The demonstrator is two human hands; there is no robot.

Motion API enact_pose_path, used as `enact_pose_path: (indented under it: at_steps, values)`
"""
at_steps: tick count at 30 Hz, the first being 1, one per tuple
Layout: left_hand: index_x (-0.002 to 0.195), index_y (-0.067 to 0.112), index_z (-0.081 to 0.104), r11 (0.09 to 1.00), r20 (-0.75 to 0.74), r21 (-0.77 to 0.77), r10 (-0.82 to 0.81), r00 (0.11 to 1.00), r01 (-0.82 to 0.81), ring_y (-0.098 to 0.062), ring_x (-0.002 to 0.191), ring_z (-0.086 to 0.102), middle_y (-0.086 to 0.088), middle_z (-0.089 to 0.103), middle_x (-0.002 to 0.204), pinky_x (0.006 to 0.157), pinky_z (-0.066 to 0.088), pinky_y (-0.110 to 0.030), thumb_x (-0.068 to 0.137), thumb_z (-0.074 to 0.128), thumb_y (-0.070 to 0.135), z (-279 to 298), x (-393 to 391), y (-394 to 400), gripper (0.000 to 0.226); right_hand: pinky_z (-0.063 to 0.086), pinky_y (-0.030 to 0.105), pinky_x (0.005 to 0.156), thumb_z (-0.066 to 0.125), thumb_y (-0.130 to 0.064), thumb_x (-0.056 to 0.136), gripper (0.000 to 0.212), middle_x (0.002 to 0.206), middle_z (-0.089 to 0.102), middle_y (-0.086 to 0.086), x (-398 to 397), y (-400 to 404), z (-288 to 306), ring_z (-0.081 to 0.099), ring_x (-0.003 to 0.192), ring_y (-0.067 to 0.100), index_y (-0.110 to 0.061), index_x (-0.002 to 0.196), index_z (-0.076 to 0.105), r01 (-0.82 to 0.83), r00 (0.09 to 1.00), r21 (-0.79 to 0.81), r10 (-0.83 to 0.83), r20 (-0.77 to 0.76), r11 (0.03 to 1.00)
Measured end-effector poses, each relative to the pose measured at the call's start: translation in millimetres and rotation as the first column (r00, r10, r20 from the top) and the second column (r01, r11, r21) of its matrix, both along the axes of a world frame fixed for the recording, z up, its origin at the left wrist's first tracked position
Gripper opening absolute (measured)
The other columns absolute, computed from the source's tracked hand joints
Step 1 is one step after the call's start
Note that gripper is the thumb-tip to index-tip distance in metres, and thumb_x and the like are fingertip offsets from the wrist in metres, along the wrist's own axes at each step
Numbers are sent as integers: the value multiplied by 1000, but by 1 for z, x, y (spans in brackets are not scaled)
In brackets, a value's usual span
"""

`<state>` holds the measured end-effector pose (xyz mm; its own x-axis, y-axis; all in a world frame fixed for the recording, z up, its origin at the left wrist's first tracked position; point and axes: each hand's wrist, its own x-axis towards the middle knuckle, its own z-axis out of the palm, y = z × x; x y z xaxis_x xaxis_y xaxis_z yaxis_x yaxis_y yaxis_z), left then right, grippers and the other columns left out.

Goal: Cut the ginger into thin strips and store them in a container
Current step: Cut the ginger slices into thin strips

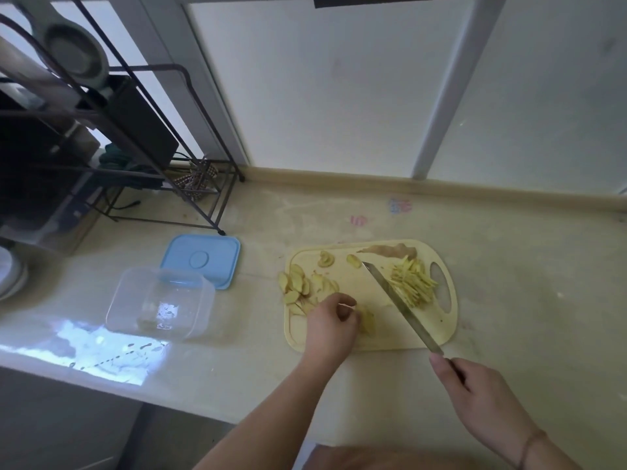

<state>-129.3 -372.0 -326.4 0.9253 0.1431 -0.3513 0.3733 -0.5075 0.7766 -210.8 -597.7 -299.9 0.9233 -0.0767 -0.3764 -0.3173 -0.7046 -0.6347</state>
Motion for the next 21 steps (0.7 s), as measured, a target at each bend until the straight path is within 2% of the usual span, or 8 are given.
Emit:
enact_pose_path:
  at_steps: [2, 5, 8, 10, 14, 17, 21]
  values:
    - [103, 22, 69, 1000, 22, 12, -5, 1000, 4, -2, 76, 62, 14, 66, 81, 61, 43, -6, 90, 68, 17, 0, -6, -10, 14, 36, 29, 55, 36, -75, 80, 63, 44, 44, -11, -1, 0, 1, 46, 52, 11, -17, 55, 39, 5, 1000, 6, -5, -6, 1000]
    - [109, 16, 71, 983, 114, 165, -97, 989, 77, -16, 81, 65, 6, 69, 83, 80, 53, -29, 90, 68, 18, -9, -11, -18, 19, 35, 28, 53, 35, -77, 79, 65, 44, 44, -10, -3, 0, 3, 45, 51, 12, -16, 56, 40, 19, 1000, 10, -19, 0, 1000]
    - [103, 15, 73, 951, 193, 298, -149, 970, 87, -23, 81, 64, 2, 70, 81, 86, 52, -40, 87, 70, 21, -14, -13, -20, 18, 33, 28, 51, 43, -67, 89, 61, 43, 42, -10, -4, -3, 5, 42, 48, 12, -16, 56, 40, 24, 1000, 6, -24, -13, 1000]
    - [105, 16, 72, 953, 180, 291, -136, 974, 79, -23, 84, 63, 4, 68, 80, 90, 50, -41, 88, 69, 26, -14, -14, -19, 20, 32, 28, 51, 48, -58, 95, 58, 43, 41, -10, -6, -4, 5, 40, 47, 13, -16, 57, 39, 21, 999, 1, -21, -27, 1000]
    - [118, 17, 68, 960, 113, 256, -150, 982, 117, -22, 90, 64, 3, 68, 85, 95, 48, -40, 94, 64, 34, -10, -15, -23, 30, 34, 27, 52, 40, -67, 86, 59, 42, 41, -11, -7, -5, 7, 38, 45, 13, -17, 56, 38, 15, 999, 17, -15, -39, 1000]
    - [125, 16, 67, 956, 96, 263, -162, 982, 131, -25, 96, 65, -4, 73, 96, 97, 48, -42, 97, 61, 34, -10, -17, -26, 35, 34, 27, 52, 39, -68, 85, 59, 43, 42, -11, -8, -5, 6, 41, 47, 13, -17, 56, 38, 3, 999, 16, -3, -34, 1000]
    - [129, 15, 67, 950, 95, 272, -182, 979, 150, -26, 98, 65, -5, 73, 101, 97, 48, -41, 97, 59, 28, -10, -18, -28, 36, 34, 29, 53, 47, -58, 95, 57, 44, 44, -10, -9, -8, 2, 44, 50, 12, -16, 57, 39, -3, 1000, 10, 3, -29, 1000]
